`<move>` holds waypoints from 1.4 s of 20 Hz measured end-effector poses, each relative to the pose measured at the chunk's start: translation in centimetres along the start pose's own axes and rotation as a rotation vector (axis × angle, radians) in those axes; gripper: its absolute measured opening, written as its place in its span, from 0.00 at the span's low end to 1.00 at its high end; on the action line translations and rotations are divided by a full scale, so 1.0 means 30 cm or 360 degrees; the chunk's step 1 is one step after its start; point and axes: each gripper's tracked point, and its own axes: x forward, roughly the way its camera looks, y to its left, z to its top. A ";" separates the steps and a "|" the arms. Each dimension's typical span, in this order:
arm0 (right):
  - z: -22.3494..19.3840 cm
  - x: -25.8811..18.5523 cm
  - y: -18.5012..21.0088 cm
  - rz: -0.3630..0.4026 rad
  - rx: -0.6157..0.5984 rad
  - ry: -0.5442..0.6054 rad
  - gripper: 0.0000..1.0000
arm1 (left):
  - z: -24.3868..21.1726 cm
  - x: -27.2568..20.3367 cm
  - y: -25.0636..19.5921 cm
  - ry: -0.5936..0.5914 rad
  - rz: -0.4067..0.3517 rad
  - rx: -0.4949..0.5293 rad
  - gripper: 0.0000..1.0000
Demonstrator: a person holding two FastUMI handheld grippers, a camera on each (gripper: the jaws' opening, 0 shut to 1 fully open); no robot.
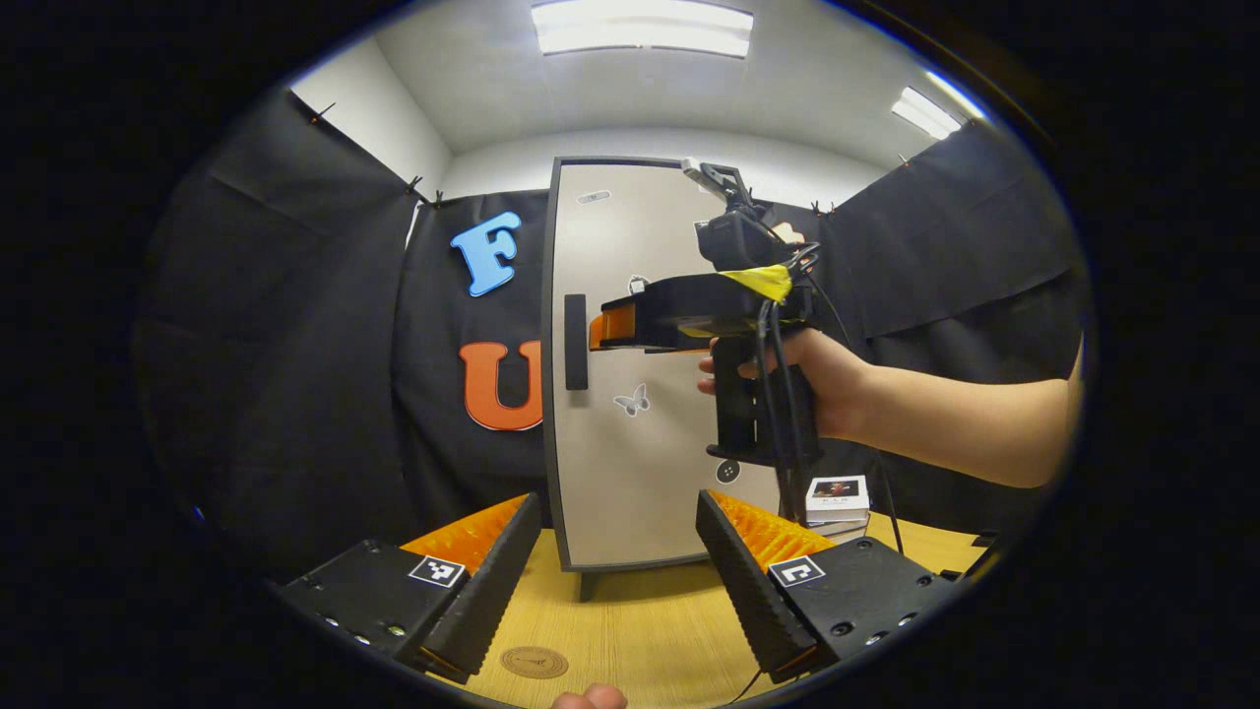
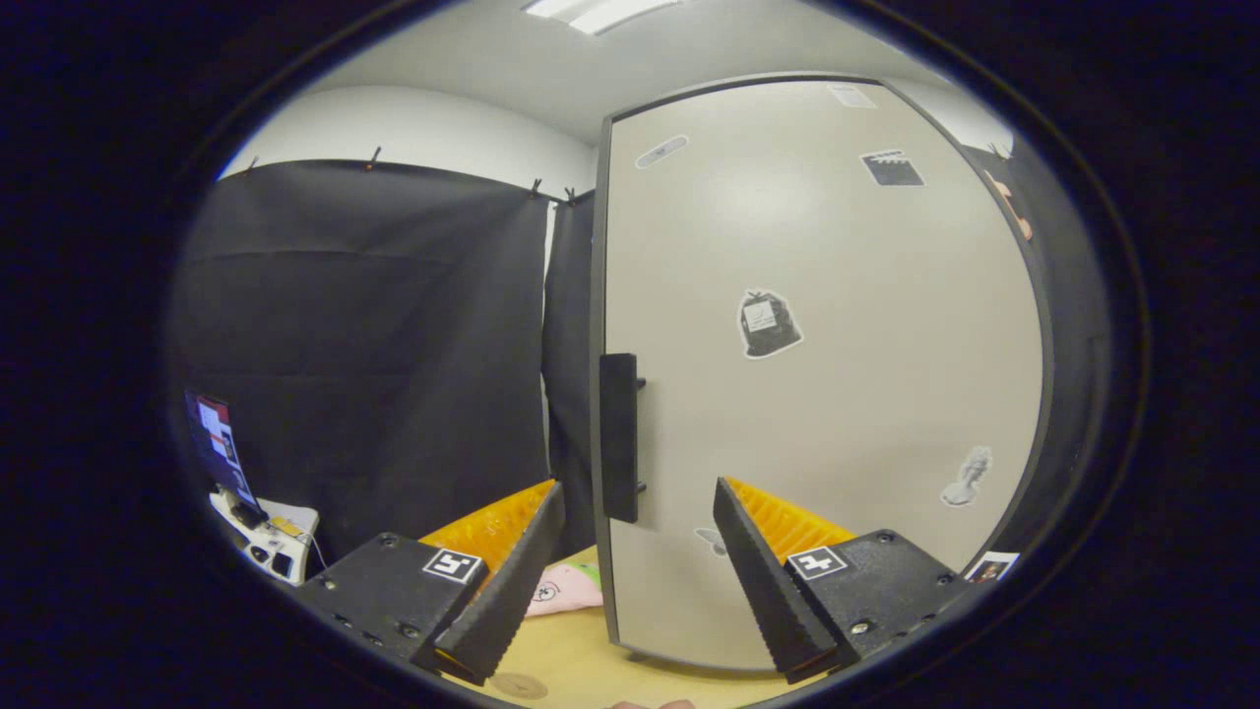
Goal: Open the cabinet door with the right hand, grasp the bottle in the cabinet with the left hand and place it on the coaster, then close the cabinet door with the right hand.
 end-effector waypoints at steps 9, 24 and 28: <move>-0.009 0.209 0.048 0.0032 0.0005 0.0073 0.98 | -0.044 -0.032 0.112 0.0055 0.0140 -0.0036 0.96; -0.002 0.279 0.022 -0.0064 0.0008 0.0079 0.32 | -0.033 -0.043 0.194 0.0052 0.0219 0.0014 0.96; -0.004 0.282 0.016 -0.0089 0.0010 0.0075 0.24 | -0.033 -0.049 0.163 0.0052 0.0182 0.0047 0.96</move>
